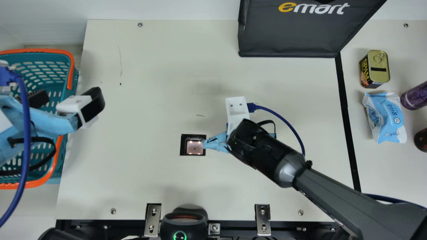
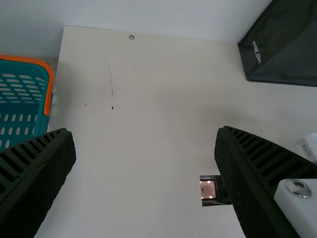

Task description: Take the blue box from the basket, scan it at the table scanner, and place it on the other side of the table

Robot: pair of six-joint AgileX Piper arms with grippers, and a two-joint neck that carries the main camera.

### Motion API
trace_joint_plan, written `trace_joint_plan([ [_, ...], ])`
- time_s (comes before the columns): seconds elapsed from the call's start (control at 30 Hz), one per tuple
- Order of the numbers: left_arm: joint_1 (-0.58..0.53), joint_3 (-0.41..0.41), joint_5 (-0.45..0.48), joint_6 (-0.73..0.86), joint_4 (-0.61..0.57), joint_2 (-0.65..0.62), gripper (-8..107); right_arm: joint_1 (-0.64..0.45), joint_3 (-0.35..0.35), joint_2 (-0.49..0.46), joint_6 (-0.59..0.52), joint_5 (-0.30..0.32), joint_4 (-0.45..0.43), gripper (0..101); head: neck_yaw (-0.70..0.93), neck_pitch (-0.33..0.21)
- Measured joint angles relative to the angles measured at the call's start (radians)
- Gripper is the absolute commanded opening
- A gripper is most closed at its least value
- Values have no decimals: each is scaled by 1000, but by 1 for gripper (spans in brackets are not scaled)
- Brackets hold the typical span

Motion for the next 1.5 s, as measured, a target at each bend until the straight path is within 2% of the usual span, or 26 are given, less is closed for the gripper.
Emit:
trace_joint_plan([
  [0.43, 0, 0, 0, 0, 0, 0, 90, 1, -28, -48, -15, 46, -1, 0, -3, 0],
  [0.8, 0, 0, 0, 0, 0, 0, 90, -41, -8, -85, -51, 40, 13, 0, -232, -2],
  [0.97, 0, 0, 0, 0, 0, 0, 90, -110, 29, -128, -92, 32, 31, 0, -339, 0],
  [1.17, 0, 0, 0, 0, 0, 0, 90, -224, 86, -194, -190, 22, 62, 0, -347, 0],
  [1.5, 0, 0, 0, 0, 0, 0, 90, -475, 159, -301, -431, 32, 153, 0, -347, -2],
])
